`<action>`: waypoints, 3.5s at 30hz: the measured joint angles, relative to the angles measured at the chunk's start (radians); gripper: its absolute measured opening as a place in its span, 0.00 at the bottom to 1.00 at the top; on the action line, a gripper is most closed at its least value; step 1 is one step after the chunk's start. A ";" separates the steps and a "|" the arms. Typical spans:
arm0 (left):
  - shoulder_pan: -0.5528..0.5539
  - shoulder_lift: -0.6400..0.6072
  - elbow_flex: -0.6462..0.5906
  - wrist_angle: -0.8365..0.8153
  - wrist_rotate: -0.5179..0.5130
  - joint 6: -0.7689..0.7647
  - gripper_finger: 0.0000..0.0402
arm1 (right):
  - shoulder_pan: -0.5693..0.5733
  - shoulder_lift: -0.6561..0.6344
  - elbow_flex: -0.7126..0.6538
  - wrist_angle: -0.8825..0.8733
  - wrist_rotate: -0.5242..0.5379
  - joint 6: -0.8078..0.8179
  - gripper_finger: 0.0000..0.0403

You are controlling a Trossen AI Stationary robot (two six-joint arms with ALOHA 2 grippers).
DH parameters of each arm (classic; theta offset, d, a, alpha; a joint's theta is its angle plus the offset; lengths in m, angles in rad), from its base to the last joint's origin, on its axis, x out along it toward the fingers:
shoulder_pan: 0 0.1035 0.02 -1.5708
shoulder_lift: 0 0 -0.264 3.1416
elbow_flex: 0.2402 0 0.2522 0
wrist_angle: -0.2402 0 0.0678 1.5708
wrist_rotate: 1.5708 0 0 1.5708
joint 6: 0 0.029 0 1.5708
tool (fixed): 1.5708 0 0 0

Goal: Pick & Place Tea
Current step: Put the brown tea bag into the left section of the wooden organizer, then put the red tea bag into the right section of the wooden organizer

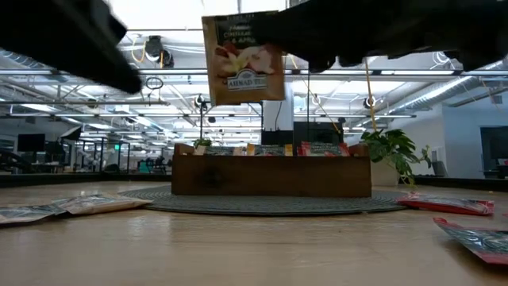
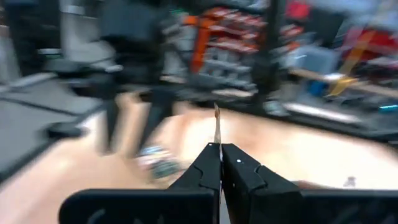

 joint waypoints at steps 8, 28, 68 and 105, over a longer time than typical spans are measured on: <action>-0.027 0.000 0.000 -0.083 0.069 -0.111 0.28 | -0.169 0.000 0.023 0.023 -0.113 0.025 0.00; -0.047 0.000 0.000 -0.098 0.053 -0.095 0.01 | -0.359 0.209 0.027 0.256 -0.242 0.242 0.00; -0.010 0.001 -0.001 -0.082 0.034 -0.080 0.09 | -0.354 0.200 0.028 0.049 -0.101 0.221 0.27; 0.286 0.321 0.328 0.192 0.569 0.304 0.02 | 0.444 -0.493 -0.396 -0.397 0.094 0.366 0.00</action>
